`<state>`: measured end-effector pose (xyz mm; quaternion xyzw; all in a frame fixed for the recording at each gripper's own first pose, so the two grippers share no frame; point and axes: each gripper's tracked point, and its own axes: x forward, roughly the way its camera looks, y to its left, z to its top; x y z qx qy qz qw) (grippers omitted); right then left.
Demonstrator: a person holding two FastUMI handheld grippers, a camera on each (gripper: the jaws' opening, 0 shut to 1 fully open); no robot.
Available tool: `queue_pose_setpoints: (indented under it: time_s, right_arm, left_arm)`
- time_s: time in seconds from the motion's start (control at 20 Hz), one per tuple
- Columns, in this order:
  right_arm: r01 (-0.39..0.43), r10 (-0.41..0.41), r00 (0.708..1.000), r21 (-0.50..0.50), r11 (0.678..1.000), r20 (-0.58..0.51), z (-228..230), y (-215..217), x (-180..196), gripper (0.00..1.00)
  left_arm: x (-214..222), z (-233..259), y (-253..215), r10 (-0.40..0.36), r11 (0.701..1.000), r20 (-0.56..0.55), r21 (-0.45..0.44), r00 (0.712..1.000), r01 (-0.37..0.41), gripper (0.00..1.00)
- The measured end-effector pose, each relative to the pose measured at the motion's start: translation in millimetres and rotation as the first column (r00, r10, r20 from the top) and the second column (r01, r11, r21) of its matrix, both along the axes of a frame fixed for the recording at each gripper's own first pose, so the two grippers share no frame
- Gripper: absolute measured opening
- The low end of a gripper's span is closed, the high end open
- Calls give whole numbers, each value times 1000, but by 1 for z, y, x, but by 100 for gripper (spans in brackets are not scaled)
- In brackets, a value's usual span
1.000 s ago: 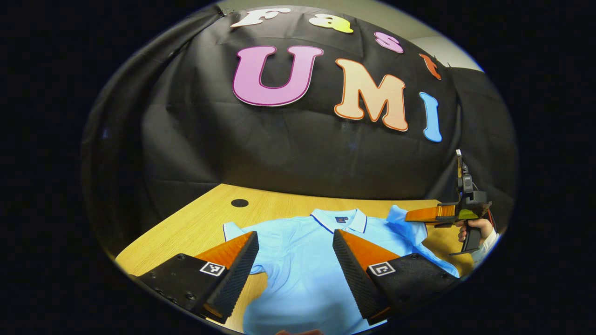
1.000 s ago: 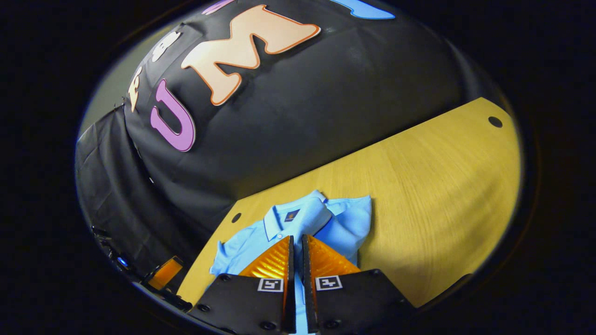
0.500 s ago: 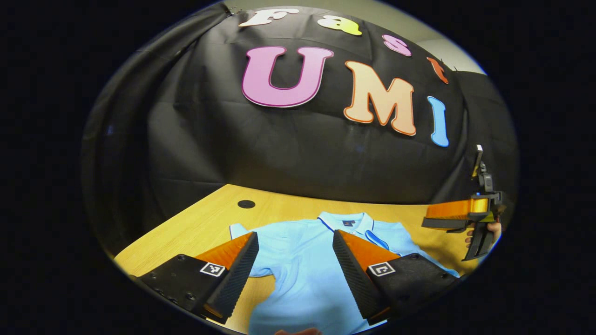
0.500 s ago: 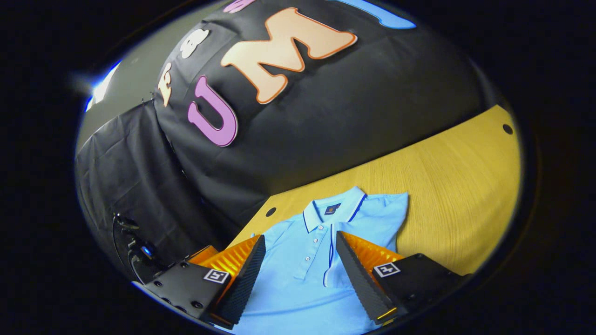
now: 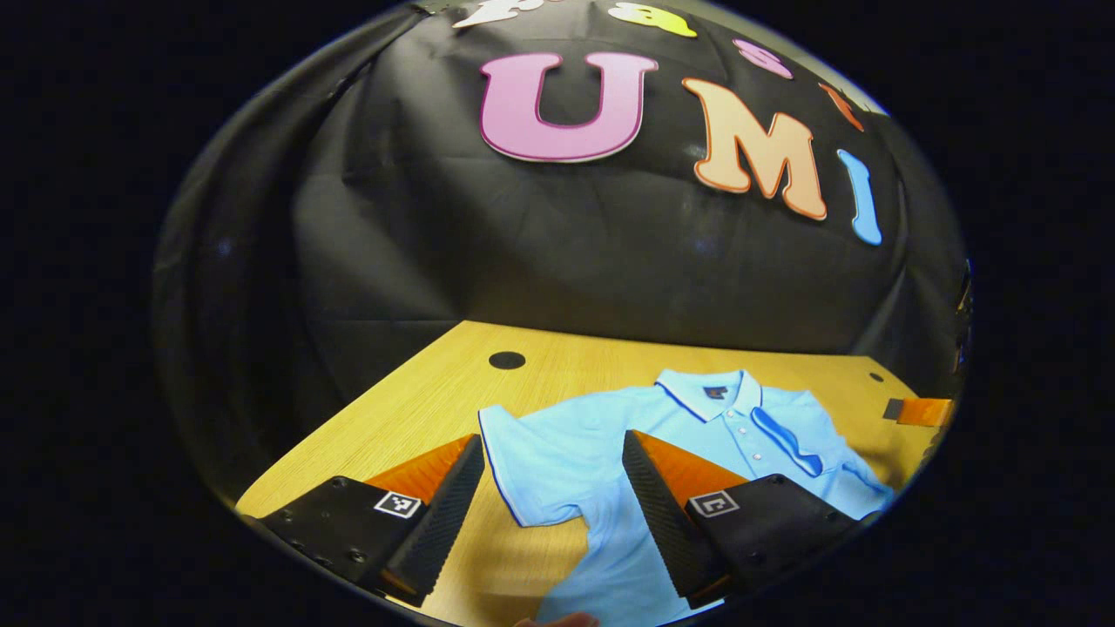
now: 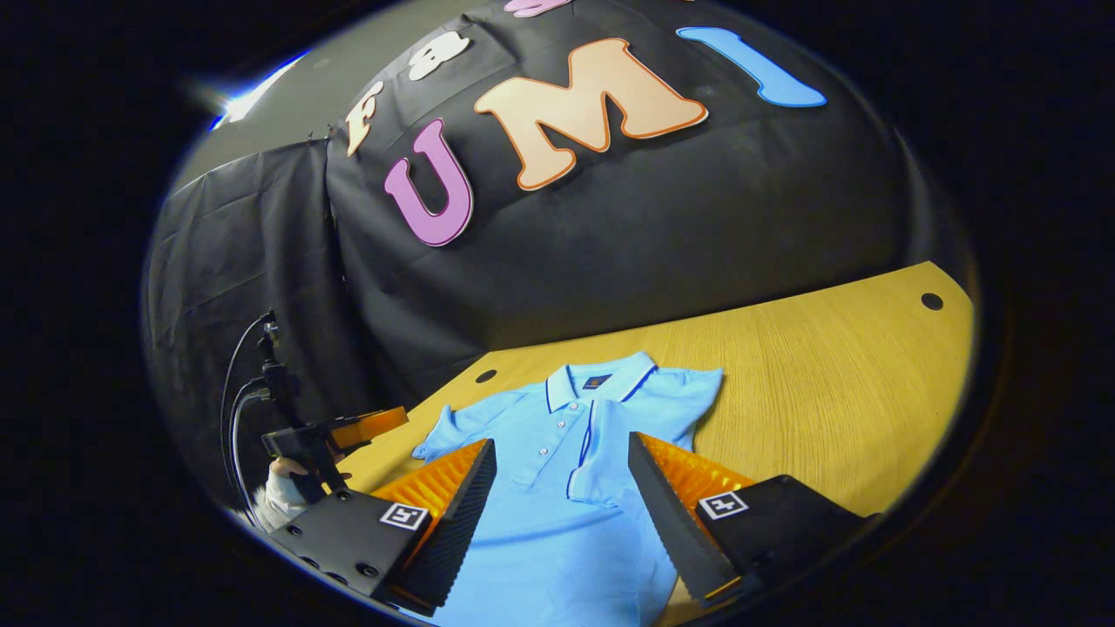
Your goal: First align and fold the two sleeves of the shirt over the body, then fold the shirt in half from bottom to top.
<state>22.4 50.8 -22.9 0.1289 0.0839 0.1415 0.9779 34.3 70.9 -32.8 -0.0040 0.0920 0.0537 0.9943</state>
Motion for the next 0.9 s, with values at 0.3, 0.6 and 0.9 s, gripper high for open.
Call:
queue_pose_setpoints:
  time_s: [0.3, 0.6, 0.9]
  right_arm:
    - [21, -20, 998, -9, 1000, 53, 13, -18, -23, 97]
    - [62, -63, 993, 9, 998, 101, 29, -39, -36, 97]
    - [63, -66, 990, 28, 998, 123, 38, -43, -41, 97]
  left_arm:
    - [21, -26, 12, 47, 997, -163, -55, 986, -56, 95]
    - [37, -41, 31, 105, 987, -269, -92, 957, -134, 92]
    - [41, -58, 40, 112, 983, -335, -98, 936, -153, 83]
